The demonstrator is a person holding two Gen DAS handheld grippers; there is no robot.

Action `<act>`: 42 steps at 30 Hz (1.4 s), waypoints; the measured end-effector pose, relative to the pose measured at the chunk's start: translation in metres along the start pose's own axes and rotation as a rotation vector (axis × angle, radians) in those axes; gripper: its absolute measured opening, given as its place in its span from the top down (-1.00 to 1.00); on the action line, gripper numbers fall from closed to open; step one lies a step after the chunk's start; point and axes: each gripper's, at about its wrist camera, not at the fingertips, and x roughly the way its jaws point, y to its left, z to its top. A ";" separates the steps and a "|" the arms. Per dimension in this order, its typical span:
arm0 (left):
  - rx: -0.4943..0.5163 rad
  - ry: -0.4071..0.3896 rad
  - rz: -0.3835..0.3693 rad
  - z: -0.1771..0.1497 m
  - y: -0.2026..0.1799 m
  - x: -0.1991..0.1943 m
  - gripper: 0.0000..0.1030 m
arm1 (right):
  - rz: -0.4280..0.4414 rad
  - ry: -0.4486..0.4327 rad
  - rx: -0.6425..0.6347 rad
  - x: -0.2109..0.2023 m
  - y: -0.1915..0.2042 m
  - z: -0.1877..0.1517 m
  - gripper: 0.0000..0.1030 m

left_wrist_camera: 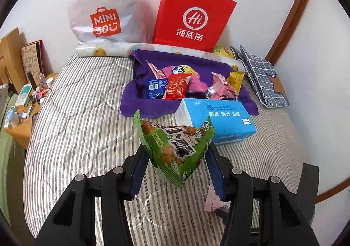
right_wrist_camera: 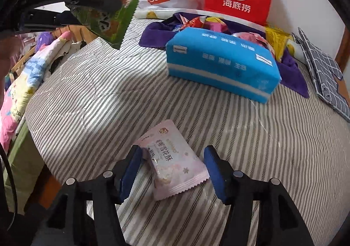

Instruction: Organize snacks

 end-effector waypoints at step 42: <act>0.006 -0.053 -0.001 0.162 -0.013 0.114 0.05 | -0.141 -0.243 0.269 0.005 -0.166 0.196 0.34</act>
